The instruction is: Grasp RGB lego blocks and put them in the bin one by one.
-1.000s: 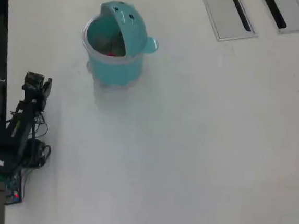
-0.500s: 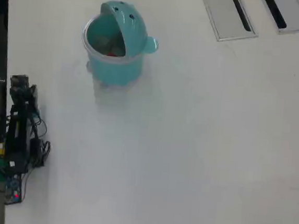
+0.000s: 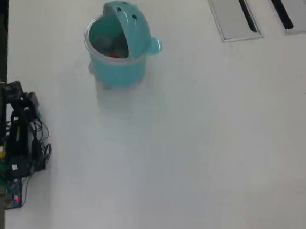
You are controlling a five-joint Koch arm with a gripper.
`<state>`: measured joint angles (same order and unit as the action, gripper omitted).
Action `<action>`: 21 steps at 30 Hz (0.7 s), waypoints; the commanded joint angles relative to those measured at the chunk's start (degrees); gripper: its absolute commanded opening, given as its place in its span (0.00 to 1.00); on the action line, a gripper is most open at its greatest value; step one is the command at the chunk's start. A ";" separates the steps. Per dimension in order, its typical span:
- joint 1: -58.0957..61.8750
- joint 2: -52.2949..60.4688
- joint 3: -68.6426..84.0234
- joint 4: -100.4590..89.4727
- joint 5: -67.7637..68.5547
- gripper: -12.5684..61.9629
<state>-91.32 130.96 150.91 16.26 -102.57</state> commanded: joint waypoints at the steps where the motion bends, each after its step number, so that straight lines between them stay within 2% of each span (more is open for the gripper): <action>1: -0.18 -0.18 -1.49 0.00 -2.20 0.60; 7: 1.85 -2.90 -1.76 1.67 -6.77 0.60; 21: -0.35 -6.06 -0.18 4.83 -7.47 0.58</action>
<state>-91.05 124.54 151.88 20.74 -108.98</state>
